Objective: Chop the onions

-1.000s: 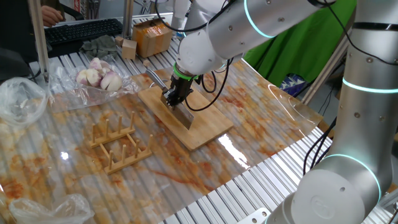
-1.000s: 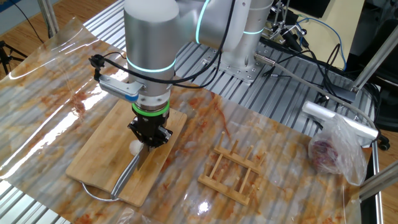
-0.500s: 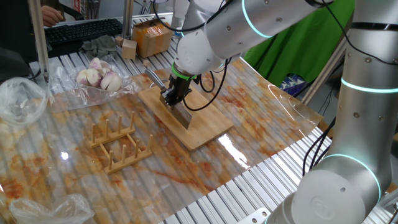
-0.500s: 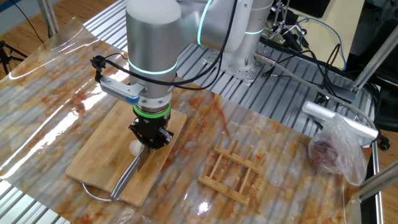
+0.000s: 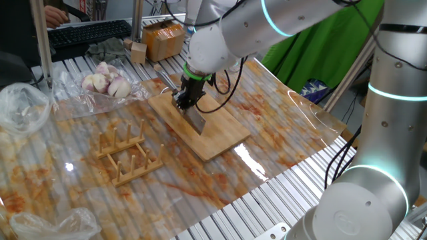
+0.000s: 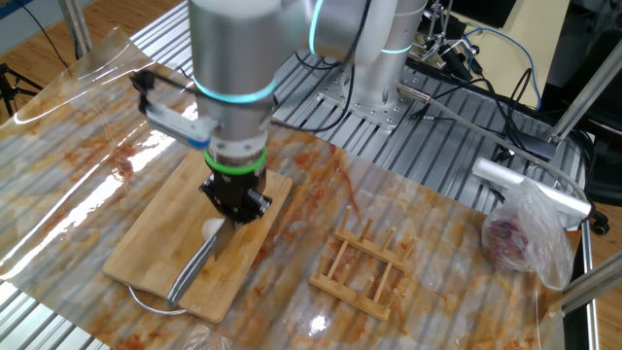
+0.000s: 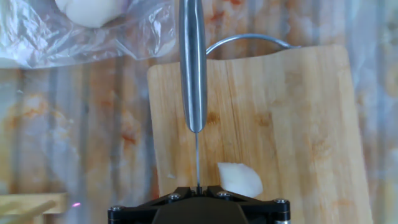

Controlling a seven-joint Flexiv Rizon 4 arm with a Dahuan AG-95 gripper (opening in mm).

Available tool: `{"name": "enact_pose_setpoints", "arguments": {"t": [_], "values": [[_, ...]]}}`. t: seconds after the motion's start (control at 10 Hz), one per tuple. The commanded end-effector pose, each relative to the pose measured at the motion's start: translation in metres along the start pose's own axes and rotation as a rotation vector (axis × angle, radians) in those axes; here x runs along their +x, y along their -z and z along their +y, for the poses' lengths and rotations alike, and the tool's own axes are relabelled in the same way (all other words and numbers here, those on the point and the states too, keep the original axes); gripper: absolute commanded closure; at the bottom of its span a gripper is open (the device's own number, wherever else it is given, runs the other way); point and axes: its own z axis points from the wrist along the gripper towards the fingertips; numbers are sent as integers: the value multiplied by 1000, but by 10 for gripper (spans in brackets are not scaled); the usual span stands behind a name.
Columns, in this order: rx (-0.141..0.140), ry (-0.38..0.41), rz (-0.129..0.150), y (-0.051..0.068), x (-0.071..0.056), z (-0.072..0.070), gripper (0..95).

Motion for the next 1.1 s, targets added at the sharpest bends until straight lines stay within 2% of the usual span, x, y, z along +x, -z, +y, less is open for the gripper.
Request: {"name": "enact_pose_setpoints", "arguments": {"t": [0.1, 0.3, 0.6, 1.1], "values": [[-7, 10, 20, 32, -1, -5, 950], [-3, 64, 15, 37, 0, -18, 950], [7, 139, -3, 30, 1, -38, 950], [19, 178, -19, 13, 1, -39, 950]]}}
